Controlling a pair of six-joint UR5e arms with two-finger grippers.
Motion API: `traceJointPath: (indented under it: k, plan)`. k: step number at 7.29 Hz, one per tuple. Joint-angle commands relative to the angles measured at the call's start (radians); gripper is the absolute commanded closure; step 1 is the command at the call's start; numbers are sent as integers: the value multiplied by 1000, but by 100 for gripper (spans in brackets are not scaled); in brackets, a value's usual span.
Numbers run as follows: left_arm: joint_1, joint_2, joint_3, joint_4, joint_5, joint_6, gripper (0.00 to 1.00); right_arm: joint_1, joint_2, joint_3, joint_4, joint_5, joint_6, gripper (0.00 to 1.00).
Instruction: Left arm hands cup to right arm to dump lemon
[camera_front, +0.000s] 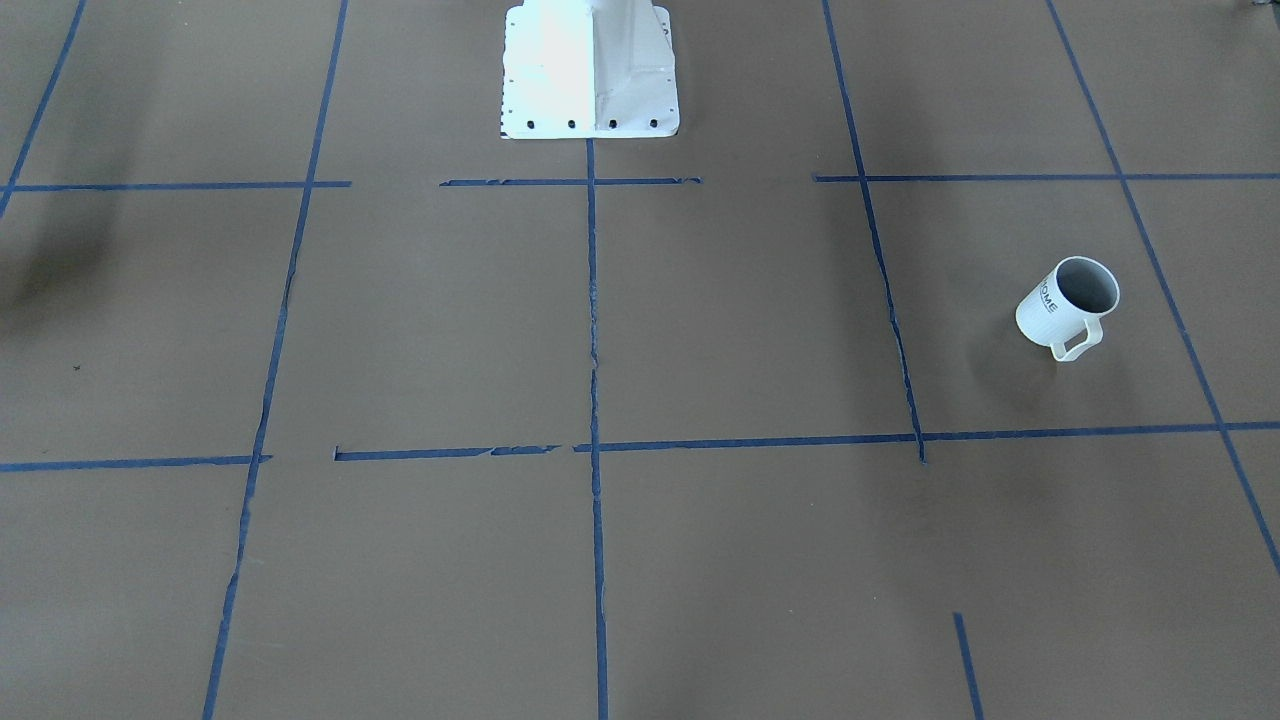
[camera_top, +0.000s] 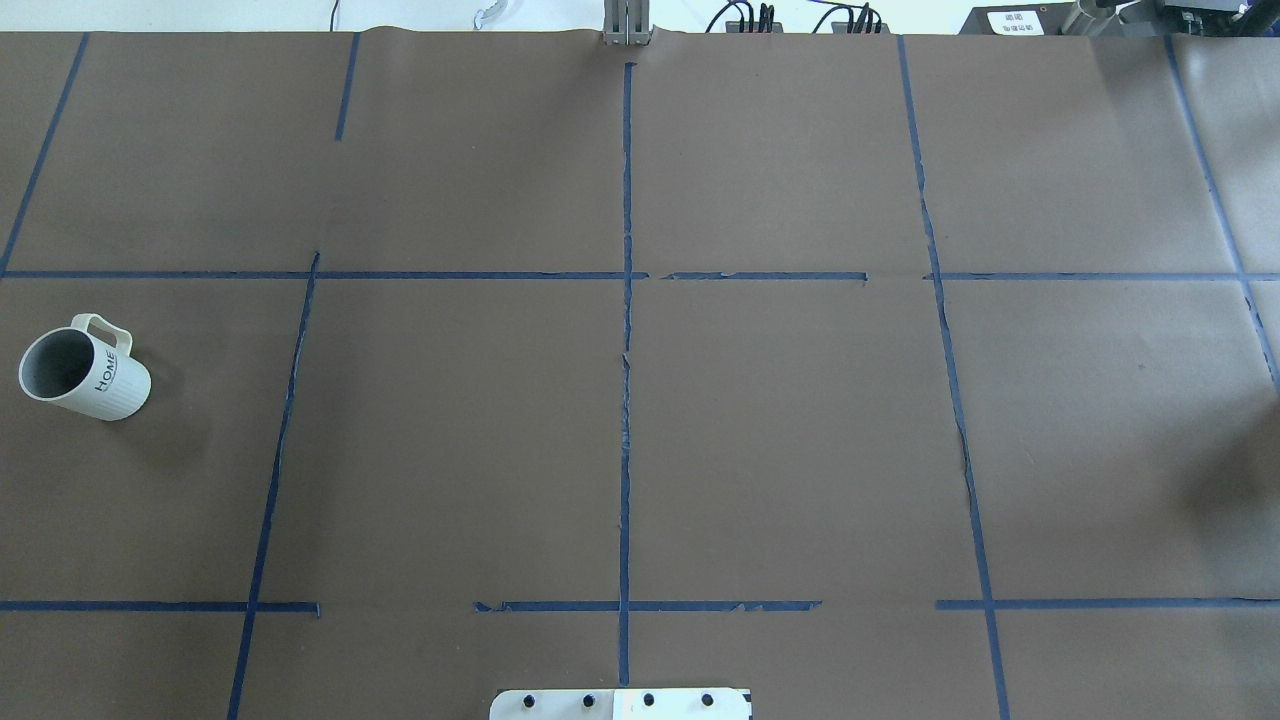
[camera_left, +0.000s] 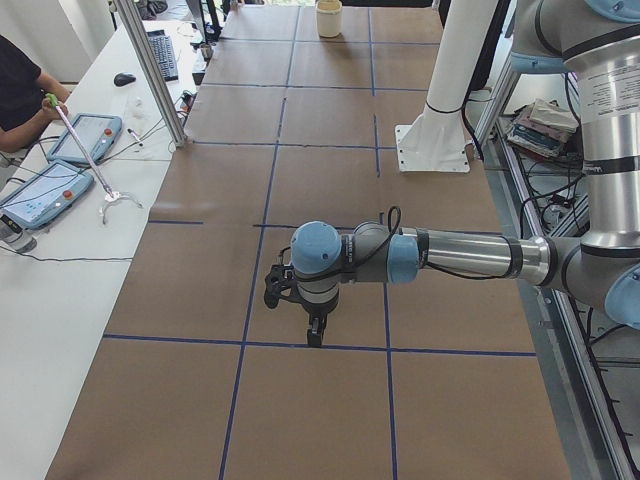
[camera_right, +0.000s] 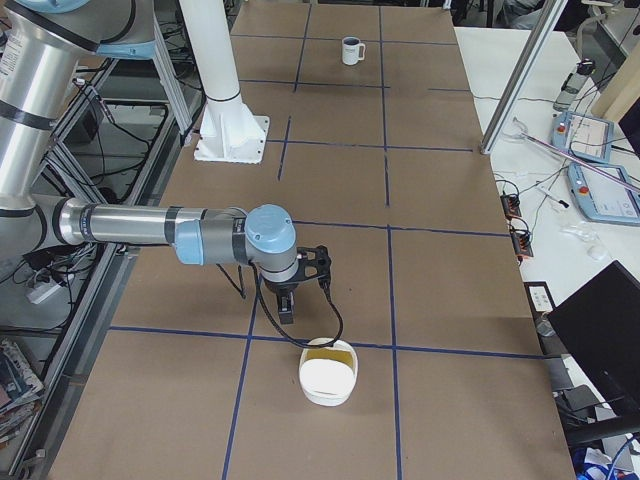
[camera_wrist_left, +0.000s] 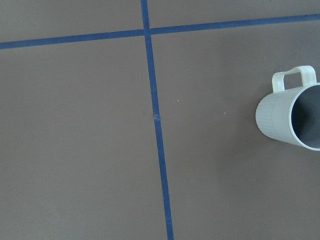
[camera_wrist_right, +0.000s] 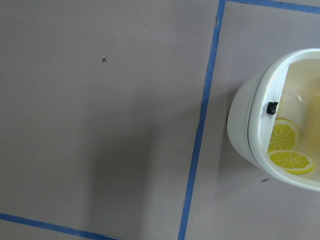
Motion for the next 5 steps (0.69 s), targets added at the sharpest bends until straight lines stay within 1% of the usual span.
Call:
traceJointPath:
  k: [1,5]
  plan:
    - [-2,18,-5,5,20,2,0,0,1,-3,1,1,-1,0]
    - [0,21,-10,4,15,4,0,0,3,-9,3,1,4,0]
